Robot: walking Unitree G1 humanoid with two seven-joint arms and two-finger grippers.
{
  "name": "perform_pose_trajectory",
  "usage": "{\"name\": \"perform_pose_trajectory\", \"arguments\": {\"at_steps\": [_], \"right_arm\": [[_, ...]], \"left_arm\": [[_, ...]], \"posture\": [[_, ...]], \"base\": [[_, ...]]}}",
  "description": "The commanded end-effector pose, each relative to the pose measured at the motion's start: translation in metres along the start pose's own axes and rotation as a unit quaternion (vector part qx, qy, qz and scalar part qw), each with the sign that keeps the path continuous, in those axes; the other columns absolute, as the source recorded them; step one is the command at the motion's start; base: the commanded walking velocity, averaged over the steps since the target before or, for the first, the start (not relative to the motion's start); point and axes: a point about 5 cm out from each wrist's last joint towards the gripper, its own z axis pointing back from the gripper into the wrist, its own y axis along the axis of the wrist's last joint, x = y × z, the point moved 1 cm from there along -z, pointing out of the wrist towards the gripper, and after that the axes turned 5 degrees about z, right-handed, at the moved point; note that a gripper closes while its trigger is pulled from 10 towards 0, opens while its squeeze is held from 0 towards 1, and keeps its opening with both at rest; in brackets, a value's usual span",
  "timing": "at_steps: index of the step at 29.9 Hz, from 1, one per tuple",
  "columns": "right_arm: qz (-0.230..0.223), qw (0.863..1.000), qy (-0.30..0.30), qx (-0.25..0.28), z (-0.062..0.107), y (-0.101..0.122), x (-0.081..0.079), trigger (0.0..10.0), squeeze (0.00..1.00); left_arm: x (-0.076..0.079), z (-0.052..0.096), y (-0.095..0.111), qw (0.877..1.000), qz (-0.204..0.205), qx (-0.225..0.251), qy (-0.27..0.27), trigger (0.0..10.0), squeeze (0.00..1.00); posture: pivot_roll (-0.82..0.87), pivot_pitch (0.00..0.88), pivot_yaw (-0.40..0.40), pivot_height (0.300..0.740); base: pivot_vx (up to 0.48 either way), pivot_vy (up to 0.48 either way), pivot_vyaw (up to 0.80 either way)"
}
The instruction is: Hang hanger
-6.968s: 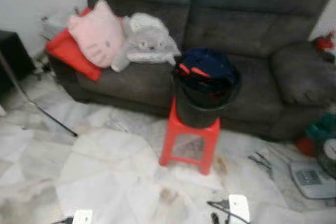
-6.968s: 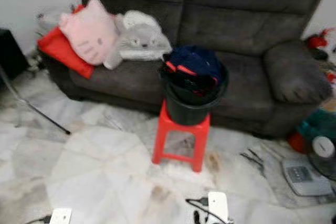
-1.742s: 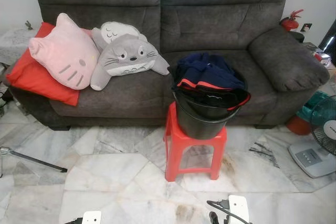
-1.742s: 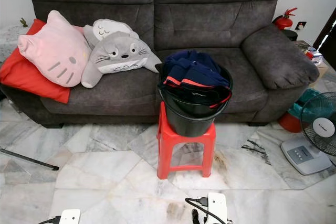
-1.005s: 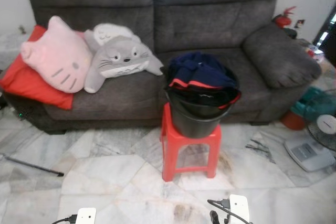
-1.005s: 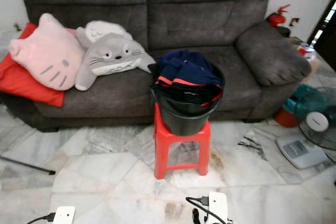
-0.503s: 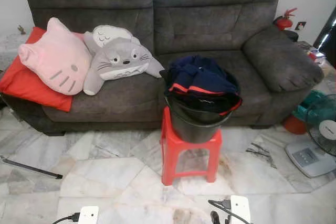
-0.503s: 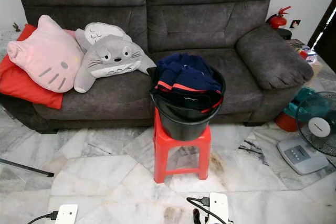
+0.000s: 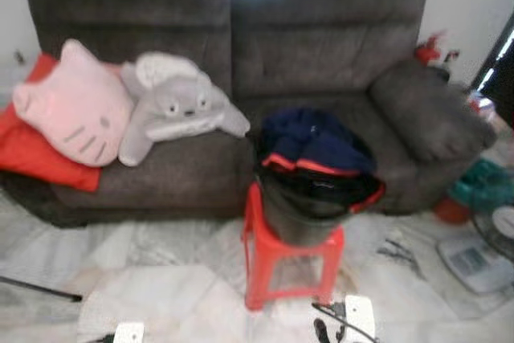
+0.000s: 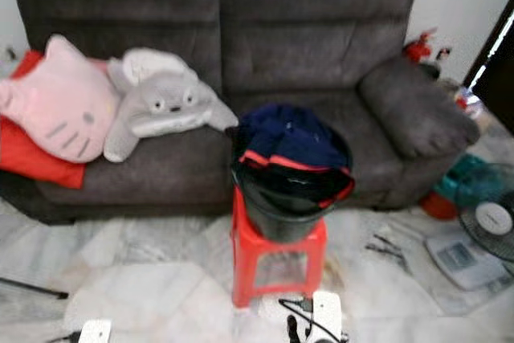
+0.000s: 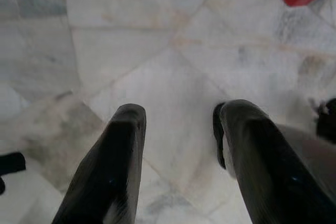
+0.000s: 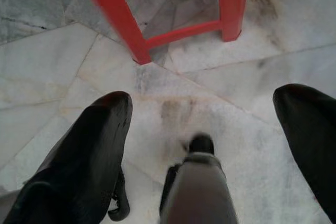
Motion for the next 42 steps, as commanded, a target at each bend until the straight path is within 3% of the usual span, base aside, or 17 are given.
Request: {"name": "perform_pose_trajectory", "arguments": {"at_steps": [1,11,15,20,26,33,42], "right_arm": [[-0.006,1.0,-0.008,-0.002,0.001,-0.003,0.006,10.0,0.0],[-0.029,0.999,-0.023,0.01,0.002,-0.002,0.007,10.0,0.0],[0.044,0.992,-0.003,0.118,-0.007,0.068,0.006,10.0,0.0],[0.026,0.98,-0.032,0.195,-0.002,0.095,0.019,10.0,0.0],[0.031,0.952,-0.072,0.295,0.019,0.111,0.043,10.0,0.0],[0.07,0.931,-0.073,0.351,0.051,0.102,0.046,10.0,0.0],[0.045,0.913,-0.082,0.397,0.08,0.113,0.042,10.0,0.0]], "left_arm": [[0.004,0.0,0.0,1.0,0.0,0.0,-0.003,10.0,0.0],[0.004,0.0,0.001,1.0,-0.004,0.0,0.001,10.0,0.0],[0.005,0.0,0.001,1.0,-0.004,-0.001,0.0,10.0,0.0],[0.003,0.0,0.0,1.0,-0.002,0.0,0.003,10.0,0.0],[0.004,0.0,-0.001,1.0,-0.007,-0.001,0.0,10.0,0.0],[0.006,0.0,0.002,1.0,-0.018,0.003,-0.004,10.0,0.0],[0.005,-0.001,0.004,1.0,-0.02,0.005,-0.003,10.0,0.0]], "posture": [[-0.03,0.0,0.021,0.74],[-0.06,0.0,0.022,0.74],[-0.08,0.0,0.019,0.74],[-0.08,0.0,0.014,0.74],[-0.1,0.0,0.018,0.74],[-0.11,0.0,0.019,0.74],[-0.12,0.0,0.026,0.74]], "base": [[0.251,0.0,0.0],[0.0,0.0,0.0],[0.0,0.0,0.0],[0.0,0.0,0.0],[0.0,0.0,0.0],[0.0,0.0,0.0],[0.0,0.0,0.0]]}}
